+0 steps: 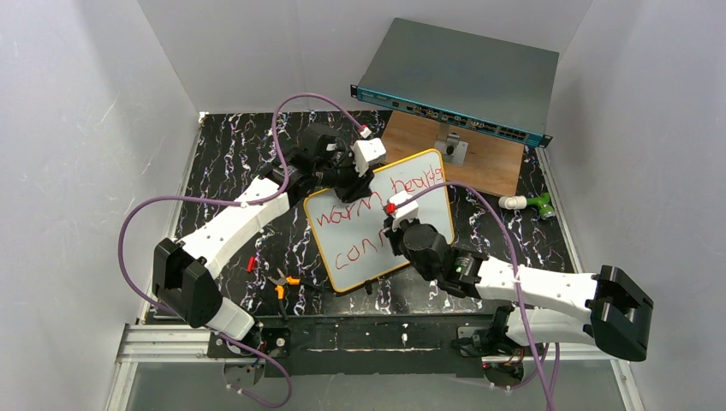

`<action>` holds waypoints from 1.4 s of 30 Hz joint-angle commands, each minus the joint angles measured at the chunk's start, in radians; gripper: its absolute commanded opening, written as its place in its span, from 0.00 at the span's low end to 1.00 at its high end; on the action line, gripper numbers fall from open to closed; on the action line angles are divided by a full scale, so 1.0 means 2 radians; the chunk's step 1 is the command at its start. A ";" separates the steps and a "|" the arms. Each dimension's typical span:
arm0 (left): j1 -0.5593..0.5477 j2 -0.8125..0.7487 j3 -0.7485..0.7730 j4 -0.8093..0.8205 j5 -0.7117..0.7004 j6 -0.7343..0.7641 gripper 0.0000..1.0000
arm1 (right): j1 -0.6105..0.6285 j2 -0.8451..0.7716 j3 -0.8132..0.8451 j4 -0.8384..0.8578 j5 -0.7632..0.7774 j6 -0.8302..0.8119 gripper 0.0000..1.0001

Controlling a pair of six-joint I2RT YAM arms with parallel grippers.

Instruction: Write a sentence on the whiteboard

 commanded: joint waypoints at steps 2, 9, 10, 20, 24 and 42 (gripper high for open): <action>-0.016 0.013 -0.025 -0.053 -0.032 0.058 0.00 | -0.006 -0.011 -0.026 -0.013 0.009 0.023 0.01; -0.016 0.014 -0.022 -0.053 -0.032 0.058 0.00 | -0.006 -0.019 -0.041 -0.016 -0.008 0.035 0.01; -0.016 0.014 -0.022 -0.053 -0.032 0.058 0.00 | -0.006 -0.020 -0.043 -0.016 -0.009 0.036 0.01; -0.016 0.014 -0.022 -0.054 -0.034 0.061 0.00 | -0.006 -0.070 -0.058 -0.022 -0.029 0.043 0.01; -0.016 0.012 -0.022 -0.056 -0.034 0.061 0.00 | -0.004 -0.105 -0.072 0.003 -0.057 0.042 0.01; -0.018 0.017 -0.018 -0.057 -0.021 0.040 0.00 | -0.032 -0.121 -0.090 0.072 -0.050 0.019 0.01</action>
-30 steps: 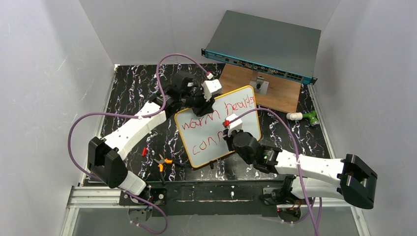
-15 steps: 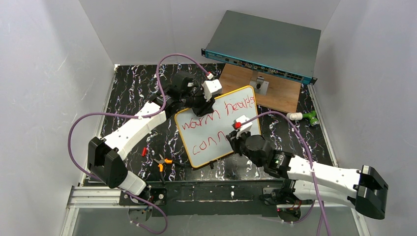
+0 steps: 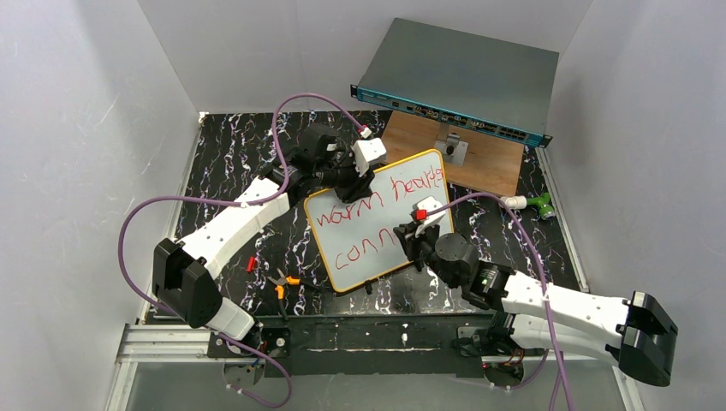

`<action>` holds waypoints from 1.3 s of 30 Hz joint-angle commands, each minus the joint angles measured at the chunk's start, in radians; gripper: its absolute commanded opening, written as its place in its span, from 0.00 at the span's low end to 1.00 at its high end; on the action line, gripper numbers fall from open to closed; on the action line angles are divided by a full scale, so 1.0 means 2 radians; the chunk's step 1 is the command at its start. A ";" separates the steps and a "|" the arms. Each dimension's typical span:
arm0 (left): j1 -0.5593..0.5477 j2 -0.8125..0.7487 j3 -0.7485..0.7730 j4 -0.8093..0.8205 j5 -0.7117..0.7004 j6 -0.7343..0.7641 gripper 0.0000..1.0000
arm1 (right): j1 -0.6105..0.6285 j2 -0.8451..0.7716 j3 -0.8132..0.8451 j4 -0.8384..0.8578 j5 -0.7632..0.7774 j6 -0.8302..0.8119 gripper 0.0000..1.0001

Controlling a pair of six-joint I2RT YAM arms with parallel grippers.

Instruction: Write a sentence on the whiteboard

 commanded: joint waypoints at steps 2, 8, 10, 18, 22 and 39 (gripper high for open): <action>-0.017 0.016 -0.021 -0.057 -0.024 0.045 0.00 | -0.028 0.004 -0.005 0.041 0.007 0.001 0.01; -0.016 0.014 -0.024 -0.057 -0.025 0.047 0.00 | -0.041 0.024 -0.004 0.050 0.008 0.008 0.01; -0.016 0.013 -0.026 -0.056 -0.025 0.047 0.00 | -0.043 0.031 -0.004 0.055 0.004 0.008 0.01; -0.017 0.008 -0.032 -0.055 -0.022 0.044 0.00 | -0.049 0.053 -0.005 0.065 -0.002 0.013 0.01; -0.017 0.005 -0.034 -0.055 -0.022 0.044 0.00 | -0.064 0.055 0.002 0.036 0.027 0.016 0.01; -0.017 0.006 -0.035 -0.049 -0.018 0.042 0.00 | -0.094 0.052 0.023 0.051 -0.018 -0.004 0.01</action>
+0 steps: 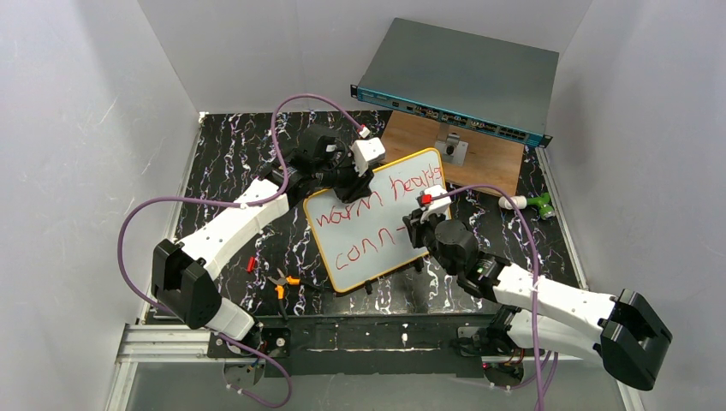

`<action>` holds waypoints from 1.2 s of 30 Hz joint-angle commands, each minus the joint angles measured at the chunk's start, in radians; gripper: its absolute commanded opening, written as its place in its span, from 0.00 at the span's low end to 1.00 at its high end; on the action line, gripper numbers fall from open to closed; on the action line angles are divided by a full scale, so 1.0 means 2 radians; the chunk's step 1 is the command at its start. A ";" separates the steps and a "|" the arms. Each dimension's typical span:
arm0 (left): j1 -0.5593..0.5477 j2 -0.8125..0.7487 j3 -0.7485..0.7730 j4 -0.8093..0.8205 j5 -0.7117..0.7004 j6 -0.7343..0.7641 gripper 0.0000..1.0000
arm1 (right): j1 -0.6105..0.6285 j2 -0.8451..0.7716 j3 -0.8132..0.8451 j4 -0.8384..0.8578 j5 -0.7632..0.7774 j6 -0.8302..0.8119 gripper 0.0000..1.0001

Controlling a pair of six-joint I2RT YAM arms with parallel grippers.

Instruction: Write a sentence on the whiteboard

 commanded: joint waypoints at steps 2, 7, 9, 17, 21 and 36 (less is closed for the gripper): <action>-0.017 0.009 -0.028 -0.055 -0.011 0.050 0.00 | -0.009 0.011 0.027 0.034 -0.016 -0.013 0.01; -0.017 0.009 -0.028 -0.055 -0.011 0.049 0.00 | -0.009 0.023 0.037 0.045 -0.041 -0.016 0.01; -0.018 0.010 -0.027 -0.055 -0.011 0.049 0.00 | -0.009 0.027 0.040 0.048 -0.049 -0.017 0.01; -0.017 0.010 -0.028 -0.053 -0.013 0.050 0.00 | -0.002 0.044 0.039 0.049 -0.077 -0.012 0.01; -0.017 0.010 -0.029 -0.052 -0.013 0.050 0.00 | 0.005 0.049 0.033 0.037 -0.079 -0.001 0.01; -0.017 0.015 -0.024 -0.048 -0.012 0.050 0.00 | 0.008 0.012 -0.018 -0.047 -0.004 0.050 0.01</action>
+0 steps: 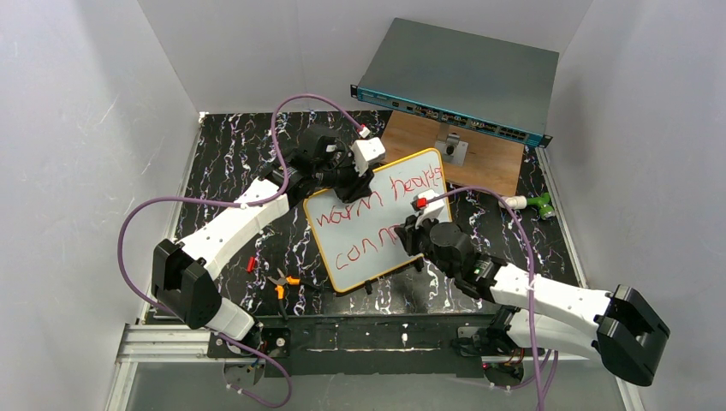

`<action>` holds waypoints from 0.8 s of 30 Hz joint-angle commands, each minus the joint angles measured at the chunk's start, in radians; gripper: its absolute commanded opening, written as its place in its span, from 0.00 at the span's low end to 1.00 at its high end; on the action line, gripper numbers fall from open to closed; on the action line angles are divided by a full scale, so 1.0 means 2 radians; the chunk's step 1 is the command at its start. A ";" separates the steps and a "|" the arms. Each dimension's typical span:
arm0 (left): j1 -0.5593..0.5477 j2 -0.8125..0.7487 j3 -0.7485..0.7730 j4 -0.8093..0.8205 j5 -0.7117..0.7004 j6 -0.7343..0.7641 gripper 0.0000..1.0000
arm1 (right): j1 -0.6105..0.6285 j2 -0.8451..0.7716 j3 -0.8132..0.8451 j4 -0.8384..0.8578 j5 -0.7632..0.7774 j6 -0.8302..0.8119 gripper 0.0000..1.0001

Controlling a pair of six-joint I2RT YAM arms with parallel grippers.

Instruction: Write a sentence on the whiteboard

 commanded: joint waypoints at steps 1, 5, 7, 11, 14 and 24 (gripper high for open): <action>-0.017 0.015 -0.022 -0.052 -0.012 0.051 0.00 | -0.003 -0.004 -0.017 -0.047 0.059 0.010 0.01; -0.017 0.014 -0.023 -0.053 -0.012 0.051 0.00 | -0.003 -0.012 -0.015 -0.067 0.098 0.007 0.01; -0.017 0.013 -0.024 -0.053 -0.012 0.051 0.00 | -0.005 -0.018 -0.013 -0.077 0.122 0.004 0.01; -0.018 0.012 -0.025 -0.053 -0.012 0.051 0.00 | -0.013 -0.046 -0.015 -0.088 0.140 -0.019 0.01; -0.017 0.010 -0.026 -0.054 -0.013 0.052 0.00 | -0.015 -0.086 -0.008 -0.098 0.142 -0.042 0.01; -0.018 0.008 -0.026 -0.055 -0.012 0.051 0.00 | -0.015 -0.191 -0.003 -0.085 0.075 -0.084 0.01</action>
